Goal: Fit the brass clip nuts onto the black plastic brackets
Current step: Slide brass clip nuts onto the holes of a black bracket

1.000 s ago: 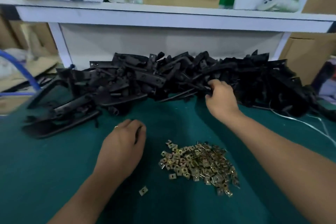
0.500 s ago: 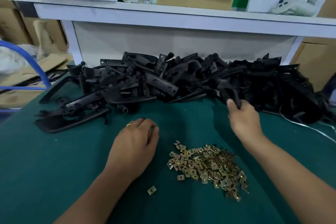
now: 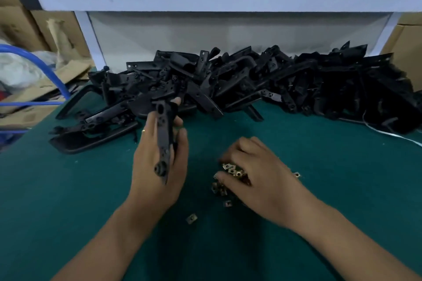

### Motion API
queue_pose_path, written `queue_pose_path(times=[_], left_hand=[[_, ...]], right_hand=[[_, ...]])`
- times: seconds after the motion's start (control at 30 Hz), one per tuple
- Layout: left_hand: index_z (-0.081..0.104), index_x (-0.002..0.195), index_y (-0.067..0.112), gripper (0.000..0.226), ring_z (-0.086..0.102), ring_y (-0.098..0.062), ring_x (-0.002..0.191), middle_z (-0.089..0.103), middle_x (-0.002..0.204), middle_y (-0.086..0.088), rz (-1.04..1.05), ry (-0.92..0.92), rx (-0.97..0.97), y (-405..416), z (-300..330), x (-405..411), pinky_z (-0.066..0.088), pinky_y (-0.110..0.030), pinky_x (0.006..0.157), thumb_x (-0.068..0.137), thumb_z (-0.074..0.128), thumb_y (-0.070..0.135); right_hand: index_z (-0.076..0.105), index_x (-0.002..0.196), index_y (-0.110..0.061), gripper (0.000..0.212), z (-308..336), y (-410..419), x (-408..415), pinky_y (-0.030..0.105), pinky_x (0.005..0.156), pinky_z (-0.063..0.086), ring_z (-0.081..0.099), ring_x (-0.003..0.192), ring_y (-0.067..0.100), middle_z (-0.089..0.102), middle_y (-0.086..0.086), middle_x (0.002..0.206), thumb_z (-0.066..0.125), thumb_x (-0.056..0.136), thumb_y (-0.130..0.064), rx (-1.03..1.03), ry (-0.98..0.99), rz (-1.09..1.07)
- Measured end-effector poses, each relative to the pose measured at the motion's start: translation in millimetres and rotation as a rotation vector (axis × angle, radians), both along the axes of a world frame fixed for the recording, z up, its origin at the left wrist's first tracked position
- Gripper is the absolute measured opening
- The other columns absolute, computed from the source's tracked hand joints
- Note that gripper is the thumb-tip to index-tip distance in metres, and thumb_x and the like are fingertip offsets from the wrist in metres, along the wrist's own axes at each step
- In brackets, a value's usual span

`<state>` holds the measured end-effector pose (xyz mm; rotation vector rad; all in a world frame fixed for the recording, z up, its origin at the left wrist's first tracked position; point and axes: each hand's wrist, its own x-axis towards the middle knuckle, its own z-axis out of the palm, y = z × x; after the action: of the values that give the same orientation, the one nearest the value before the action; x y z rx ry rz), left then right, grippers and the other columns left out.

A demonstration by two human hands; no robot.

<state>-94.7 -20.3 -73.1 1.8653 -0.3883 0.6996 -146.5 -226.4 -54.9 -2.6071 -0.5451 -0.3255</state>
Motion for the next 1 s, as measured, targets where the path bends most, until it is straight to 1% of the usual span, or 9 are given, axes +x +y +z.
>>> queue_pose_path(times=[0.07,0.13,0.27,0.4,0.6,0.67,0.73,0.83,1.0], left_hand=[[0.046,0.133,0.026,0.034,0.058,-0.021,0.109,0.054,0.12,0.008,0.058,0.092,0.367,14,-8,13,0.049,-0.036,0.081,0.105,0.044,0.046],[0.039,0.143,0.035,0.044,0.058,-0.021,0.111,0.053,0.131,0.011,0.065,0.149,0.607,16,-8,20,0.052,-0.038,0.08,0.102,0.049,0.047],[0.023,0.157,0.045,0.072,0.062,-0.017,0.103,0.053,0.129,0.012,-0.071,0.136,0.707,14,-10,18,0.057,-0.044,0.075,0.093,0.057,0.046],[0.004,0.158,0.057,0.089,0.059,-0.017,0.092,0.048,0.118,0.012,-0.179,0.129,0.65,16,-9,18,0.055,-0.043,0.072,0.098,0.066,0.034],[-0.003,0.16,0.051,0.096,0.042,-0.01,0.089,0.042,0.107,0.016,-0.137,0.072,0.713,10,-7,17,0.037,-0.023,0.069,0.1,0.06,0.011],[-0.005,0.162,0.044,0.097,0.041,-0.012,0.093,0.043,0.107,0.015,-0.122,0.08,0.743,10,-7,16,0.036,-0.024,0.073,0.097,0.058,0.009],[-0.002,0.163,0.042,0.095,0.043,-0.013,0.099,0.046,0.112,0.014,-0.122,0.077,0.753,11,-5,14,0.039,-0.027,0.078,0.093,0.055,0.01],[0.01,0.163,0.043,0.089,0.044,-0.011,0.099,0.046,0.115,0.014,-0.1,0.029,0.753,9,-1,11,0.043,-0.027,0.072,0.089,0.053,0.021],[0.018,0.161,0.046,0.089,0.05,-0.012,0.095,0.048,0.114,0.012,-0.097,-0.016,0.726,3,3,4,0.054,-0.035,0.065,0.086,0.061,0.026]], right_hand=[[0.072,0.121,-0.034,0.039,-8,-8,3,0.025,0.105,0.042,0.044,0.115,0.0,0.051,-0.024,0.111,0.058,0.097,-0.06,-0.012,0.074,-0.024],[0.072,0.118,-0.04,0.043,-11,-9,3,0.023,0.105,0.041,0.044,0.117,-0.001,0.05,-0.026,0.111,0.056,0.091,-0.07,-0.021,0.097,-0.04],[0.071,0.113,-0.046,0.047,-9,-2,-1,0.025,0.102,0.042,0.044,0.118,-0.001,0.049,-0.029,0.111,0.051,0.086,-0.079,-0.02,0.108,-0.023],[0.072,0.108,-0.044,0.033,-12,6,-5,0.023,0.1,0.04,0.044,0.111,0.0,0.05,-0.027,0.106,0.063,0.086,-0.067,-0.038,0.062,-0.011],[0.068,0.096,-0.04,0.009,-14,12,-5,0.018,0.092,0.039,0.049,0.107,0.002,0.055,-0.024,0.101,0.076,0.091,-0.04,0.065,0.042,-0.008],[0.067,0.093,-0.039,0.011,-13,11,-6,0.015,0.086,0.04,0.056,0.105,0.004,0.062,-0.022,0.099,0.077,0.092,-0.034,0.172,0.065,-0.018],[0.069,0.095,-0.035,0.009,-9,9,-7,0.014,0.081,0.046,0.064,0.1,0.009,0.068,-0.016,0.097,0.076,0.094,-0.03,0.406,0.134,-0.037],[0.07,0.098,-0.027,0.005,0,5,-6,0.02,0.082,0.055,0.071,0.093,0.015,0.075,-0.003,0.096,0.074,0.098,-0.023,0.776,0.227,-0.028],[0.08,0.1,-0.018,0.014,6,0,-2,0.023,0.079,0.059,0.075,0.084,0.021,0.078,0.009,0.095,0.077,0.087,-0.024,1.133,0.273,-0.044]])
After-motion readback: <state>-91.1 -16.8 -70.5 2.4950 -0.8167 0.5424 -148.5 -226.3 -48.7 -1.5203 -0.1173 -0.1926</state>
